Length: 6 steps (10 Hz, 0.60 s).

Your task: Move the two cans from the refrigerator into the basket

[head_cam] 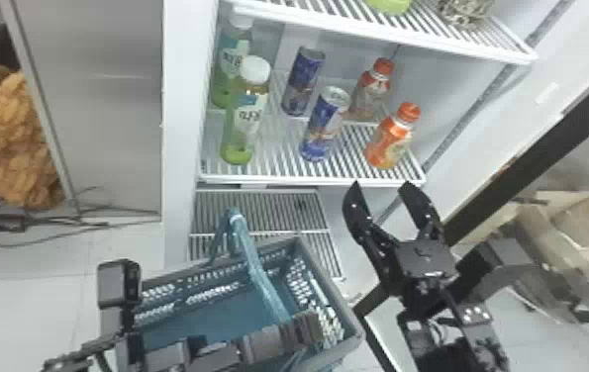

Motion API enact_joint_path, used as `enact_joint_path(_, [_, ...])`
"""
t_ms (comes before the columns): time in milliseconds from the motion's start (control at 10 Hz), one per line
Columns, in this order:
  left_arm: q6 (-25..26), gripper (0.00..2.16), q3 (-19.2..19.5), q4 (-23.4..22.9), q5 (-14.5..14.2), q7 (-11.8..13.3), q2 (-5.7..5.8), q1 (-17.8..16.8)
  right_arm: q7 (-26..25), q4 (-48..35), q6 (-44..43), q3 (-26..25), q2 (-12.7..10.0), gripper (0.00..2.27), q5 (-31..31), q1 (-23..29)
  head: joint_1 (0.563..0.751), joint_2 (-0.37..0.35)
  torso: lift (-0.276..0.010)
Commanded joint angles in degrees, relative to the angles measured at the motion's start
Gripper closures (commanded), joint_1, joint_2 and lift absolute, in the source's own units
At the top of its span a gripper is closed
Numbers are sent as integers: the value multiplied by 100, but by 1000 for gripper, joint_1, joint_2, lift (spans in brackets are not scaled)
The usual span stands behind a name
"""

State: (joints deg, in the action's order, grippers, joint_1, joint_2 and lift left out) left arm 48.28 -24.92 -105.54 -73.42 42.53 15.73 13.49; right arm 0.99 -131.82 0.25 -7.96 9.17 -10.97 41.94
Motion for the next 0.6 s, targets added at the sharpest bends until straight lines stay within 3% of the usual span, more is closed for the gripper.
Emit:
enact_joint_path(0, [9, 1182, -10, 0, -4, -8, 0, 0, 16, 266, -138, 99, 32, 305, 0, -229, 695, -350, -276])
enact_joint_path(500, [9, 1181, -10, 0, -4, -8, 0, 0, 16, 1208, -447, 431, 138, 202, -23, -1059, 695, -350, -276])
